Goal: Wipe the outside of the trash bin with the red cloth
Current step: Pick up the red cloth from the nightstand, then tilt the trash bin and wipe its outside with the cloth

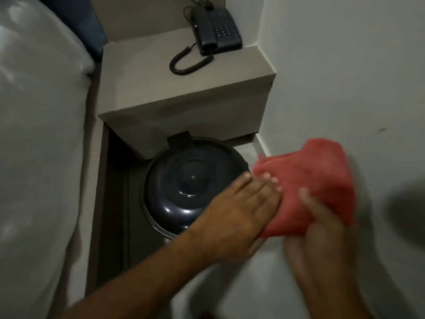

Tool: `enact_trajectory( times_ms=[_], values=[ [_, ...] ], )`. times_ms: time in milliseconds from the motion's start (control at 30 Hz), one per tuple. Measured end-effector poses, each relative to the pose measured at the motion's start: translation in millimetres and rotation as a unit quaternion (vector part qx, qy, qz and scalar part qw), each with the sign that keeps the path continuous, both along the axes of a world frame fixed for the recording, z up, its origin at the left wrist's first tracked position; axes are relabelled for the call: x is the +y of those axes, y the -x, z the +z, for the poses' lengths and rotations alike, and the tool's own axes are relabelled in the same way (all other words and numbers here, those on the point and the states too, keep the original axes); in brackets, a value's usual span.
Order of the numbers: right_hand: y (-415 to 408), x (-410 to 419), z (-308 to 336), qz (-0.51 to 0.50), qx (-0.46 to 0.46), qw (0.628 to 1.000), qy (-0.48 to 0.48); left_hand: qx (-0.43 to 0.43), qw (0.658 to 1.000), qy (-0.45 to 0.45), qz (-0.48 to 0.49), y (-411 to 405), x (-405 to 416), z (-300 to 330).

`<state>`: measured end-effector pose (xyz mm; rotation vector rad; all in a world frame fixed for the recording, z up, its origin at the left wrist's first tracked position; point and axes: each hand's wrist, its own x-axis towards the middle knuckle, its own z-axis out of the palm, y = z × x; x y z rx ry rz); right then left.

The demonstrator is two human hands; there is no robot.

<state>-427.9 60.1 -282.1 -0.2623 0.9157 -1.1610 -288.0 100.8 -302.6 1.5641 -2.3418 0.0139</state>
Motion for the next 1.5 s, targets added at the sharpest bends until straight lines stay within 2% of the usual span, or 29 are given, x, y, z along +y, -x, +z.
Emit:
enact_trajectory(
  times_ms=[100,167,300,500,733,833,900,1000,1167,1300,1400,1500],
  values=[
    [36.1,-34.2,-59.2,-0.096,0.075,0.992,0.028,-0.123,0.984,-0.105,0.08,-30.6,-5.3,-41.4],
    [50.1,-49.2,-99.3,-0.113,0.099,0.987,0.052,-0.169,0.968,-0.131,0.129,-42.5,-1.6,-68.3],
    [51.0,-39.6,-160.9,-0.1,0.135,0.985,0.031,-0.17,0.968,-0.085,0.164,-38.5,2.7,-89.1],
    [62.8,20.0,-201.2,-0.064,0.158,0.984,-0.053,-0.167,0.949,-0.124,0.237,-13.9,8.9,-79.4],
    [51.4,28.2,-210.1,0.009,0.113,0.993,-0.041,-0.191,0.939,-0.109,0.263,-9.6,-0.1,-72.7],
    [50.5,29.3,-211.8,0.014,0.12,0.993,-0.016,-0.096,0.95,-0.027,0.296,-27.2,-5.6,-49.9],
    [52.2,24.8,-212.0,0.004,0.146,0.989,0.001,-0.007,0.94,0.038,0.338,-49.5,-1.4,-36.1],
    [51.5,14.8,-208.4,0.003,0.185,0.982,0.034,0.076,0.916,0.022,0.392,-79.0,21.2,-37.6],
    [42.1,-6.4,-191.5,0.05,0.242,0.966,0.075,0.053,0.925,-0.08,0.368,-91.6,49.6,-70.6],
    [37.7,-13.7,-183.4,0.059,0.227,0.969,0.083,0.042,0.921,-0.1,0.375,-102.1,51.5,-69.2],
    [30.8,-9.9,-188.4,0.07,0.202,0.975,0.062,0.013,0.932,-0.068,0.357,-103.8,54.5,-57.4],
    [22.6,2.1,-195.8,0.075,0.195,0.976,0.055,-0.053,0.947,-0.021,0.317,-108.3,59.7,-47.8]
  ],
)
